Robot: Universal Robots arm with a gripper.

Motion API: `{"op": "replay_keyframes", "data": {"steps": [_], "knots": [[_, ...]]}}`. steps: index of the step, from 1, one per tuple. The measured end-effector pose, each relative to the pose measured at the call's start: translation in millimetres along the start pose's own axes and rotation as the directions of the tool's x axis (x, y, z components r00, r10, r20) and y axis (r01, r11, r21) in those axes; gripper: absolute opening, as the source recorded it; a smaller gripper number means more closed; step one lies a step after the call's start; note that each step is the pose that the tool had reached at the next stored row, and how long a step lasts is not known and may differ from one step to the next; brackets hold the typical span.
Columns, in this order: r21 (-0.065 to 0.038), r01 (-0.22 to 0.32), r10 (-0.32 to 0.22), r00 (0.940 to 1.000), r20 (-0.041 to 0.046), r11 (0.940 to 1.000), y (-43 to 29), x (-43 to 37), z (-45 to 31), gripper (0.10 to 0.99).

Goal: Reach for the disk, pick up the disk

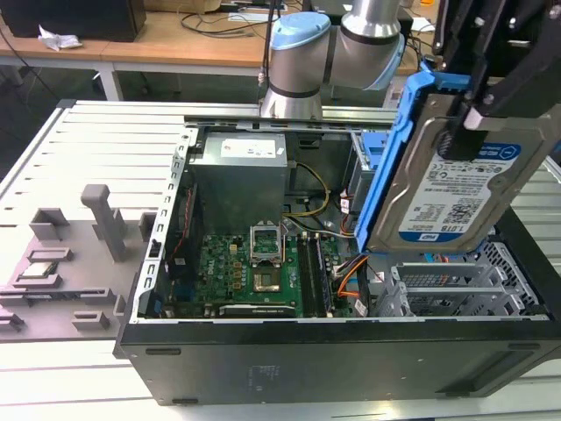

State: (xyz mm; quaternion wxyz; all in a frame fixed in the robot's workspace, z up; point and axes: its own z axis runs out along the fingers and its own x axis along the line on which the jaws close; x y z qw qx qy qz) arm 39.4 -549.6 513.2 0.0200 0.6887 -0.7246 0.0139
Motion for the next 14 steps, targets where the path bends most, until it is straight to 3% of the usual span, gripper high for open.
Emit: {"op": "replay_keyframes", "data": {"steps": [6, 14], "knots": [[0.0, 0.0, 0.0, 1.0, -0.0003, 1.0, -20.8, -1.1, 0.2, 0.365], [0.0, 0.0, 0.0, 1.0, -0.0002, 1.0, -38.3, -2.0, 0.8, 0.365]]}}
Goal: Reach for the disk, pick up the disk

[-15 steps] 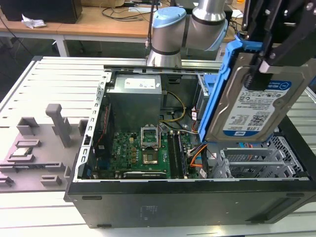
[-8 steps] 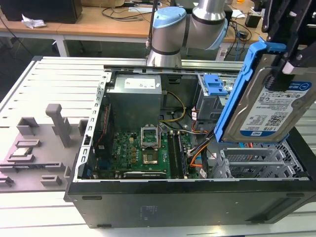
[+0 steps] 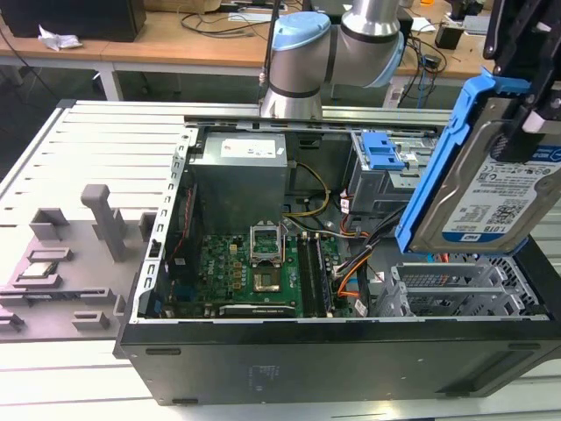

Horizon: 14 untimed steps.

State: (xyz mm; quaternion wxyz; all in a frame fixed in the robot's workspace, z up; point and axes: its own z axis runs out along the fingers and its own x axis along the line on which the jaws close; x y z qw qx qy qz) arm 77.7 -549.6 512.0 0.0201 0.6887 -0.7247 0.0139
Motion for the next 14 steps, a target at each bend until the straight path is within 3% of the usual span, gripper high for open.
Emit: {"op": "replay_keyframes", "data": {"steps": [1, 4, 11, 14], "knots": [[0.0, 0.0, 0.0, 1.0, -0.0005, 1.0, -4.0, -0.2, 0.4, 0.365], [0.0, 0.0, 0.0, 1.0, -0.0013, 1.0, -6.4, -0.6, 4.8, 0.365], [0.0, 0.0, 0.0, 1.0, -0.001, 1.0, -12.5, -1.6, 22.2, 0.365], [0.0, 0.0, 0.0, 1.0, -0.0014, 1.0, -19.0, -2.3, 28.0, 0.365]]}}
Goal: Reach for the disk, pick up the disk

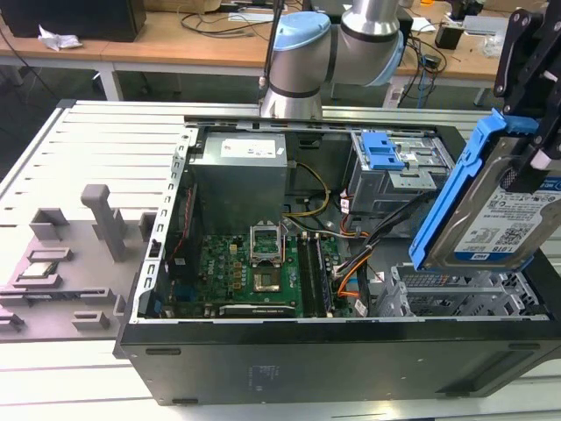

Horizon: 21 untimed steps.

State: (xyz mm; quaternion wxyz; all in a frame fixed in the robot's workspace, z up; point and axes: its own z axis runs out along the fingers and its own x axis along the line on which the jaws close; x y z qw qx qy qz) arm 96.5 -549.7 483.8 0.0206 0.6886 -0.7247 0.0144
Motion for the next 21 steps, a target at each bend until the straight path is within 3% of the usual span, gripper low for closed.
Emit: {"op": "replay_keyframes", "data": {"steps": [8, 21], "knots": [[0.0, 0.0, 0.0, 1.0, -0.0004, 1.0, -8.1, -0.8, 8.6, 0.365], [0.0, 0.0, 0.0, 1.0, -0.001, 1.0, -14.2, -1.8, 19.2, 0.365]]}}
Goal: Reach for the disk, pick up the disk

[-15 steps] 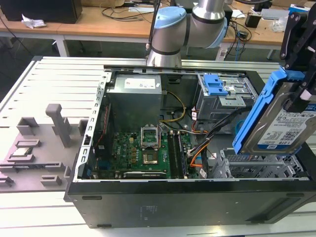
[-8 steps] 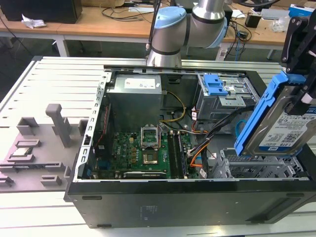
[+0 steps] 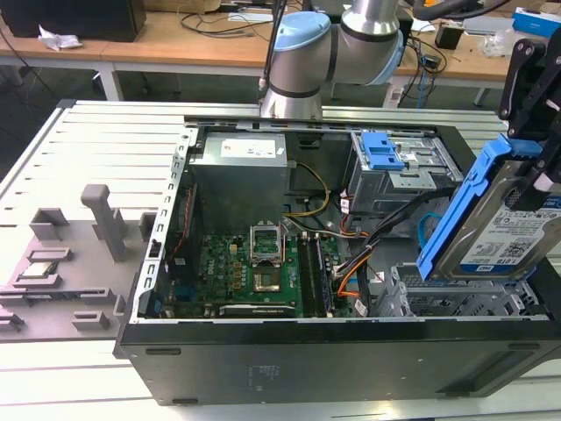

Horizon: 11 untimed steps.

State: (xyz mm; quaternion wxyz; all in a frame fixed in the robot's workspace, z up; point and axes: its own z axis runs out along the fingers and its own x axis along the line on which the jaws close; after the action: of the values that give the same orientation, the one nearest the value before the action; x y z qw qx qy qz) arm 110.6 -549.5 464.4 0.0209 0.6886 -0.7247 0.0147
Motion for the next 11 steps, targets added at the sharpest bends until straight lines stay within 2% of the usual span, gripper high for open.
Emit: {"op": "replay_keyframes", "data": {"steps": [4, 11], "knots": [[0.0, 0.0, 0.0, 1.0, -0.0001, 1.0, 0.0, -0.6, 3.2, 0.365], [0.0, 0.0, 0.0, 1.0, -0.0001, 1.0, 5.2, -1.7, 9.0, 0.365]]}}
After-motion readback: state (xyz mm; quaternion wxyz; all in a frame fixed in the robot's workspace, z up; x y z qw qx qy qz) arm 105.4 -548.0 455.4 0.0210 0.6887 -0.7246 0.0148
